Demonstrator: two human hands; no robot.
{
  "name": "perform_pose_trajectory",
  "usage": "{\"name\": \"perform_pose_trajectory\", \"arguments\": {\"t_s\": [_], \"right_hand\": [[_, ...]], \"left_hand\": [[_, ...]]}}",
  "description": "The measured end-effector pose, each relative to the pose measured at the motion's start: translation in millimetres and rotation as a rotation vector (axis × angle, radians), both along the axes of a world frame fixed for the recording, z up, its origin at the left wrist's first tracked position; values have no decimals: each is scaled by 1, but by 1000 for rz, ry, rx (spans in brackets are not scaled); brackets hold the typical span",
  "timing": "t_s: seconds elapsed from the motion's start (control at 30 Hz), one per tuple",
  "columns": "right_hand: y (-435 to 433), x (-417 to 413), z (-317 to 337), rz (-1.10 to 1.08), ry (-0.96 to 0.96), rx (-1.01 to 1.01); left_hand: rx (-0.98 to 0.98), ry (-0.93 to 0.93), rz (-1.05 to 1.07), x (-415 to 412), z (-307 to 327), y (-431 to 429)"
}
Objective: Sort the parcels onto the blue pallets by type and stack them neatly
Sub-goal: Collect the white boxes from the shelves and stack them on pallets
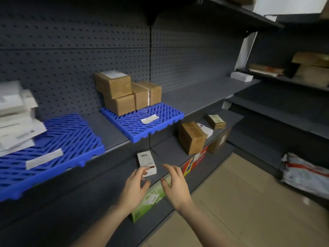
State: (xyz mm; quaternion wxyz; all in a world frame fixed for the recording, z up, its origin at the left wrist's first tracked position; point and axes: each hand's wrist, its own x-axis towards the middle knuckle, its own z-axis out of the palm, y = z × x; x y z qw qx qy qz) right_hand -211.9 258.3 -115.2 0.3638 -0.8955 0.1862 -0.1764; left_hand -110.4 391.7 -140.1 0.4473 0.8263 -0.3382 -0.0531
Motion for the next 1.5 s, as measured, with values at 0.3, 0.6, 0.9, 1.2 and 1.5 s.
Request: {"name": "perform_pose_trajectory", "arguments": {"t_s": [0.3,0.6,0.9,1.2,1.5], "right_hand": [[-106,106,-71,119,411,-83],[-154,179,-166,331,655,-323],[-169,265,-304,465,575,-251],[-148,237,-286,449,500,-27],[-115,145,-156,458,357,-121]], "left_hand": [[299,21,84,92,-78,-83],[704,-38,166,165,-173,-119],[803,-138,183,233,-284,-150],[509,73,193,205,-258,-130],[410,57,327,91,-140,-92]]}}
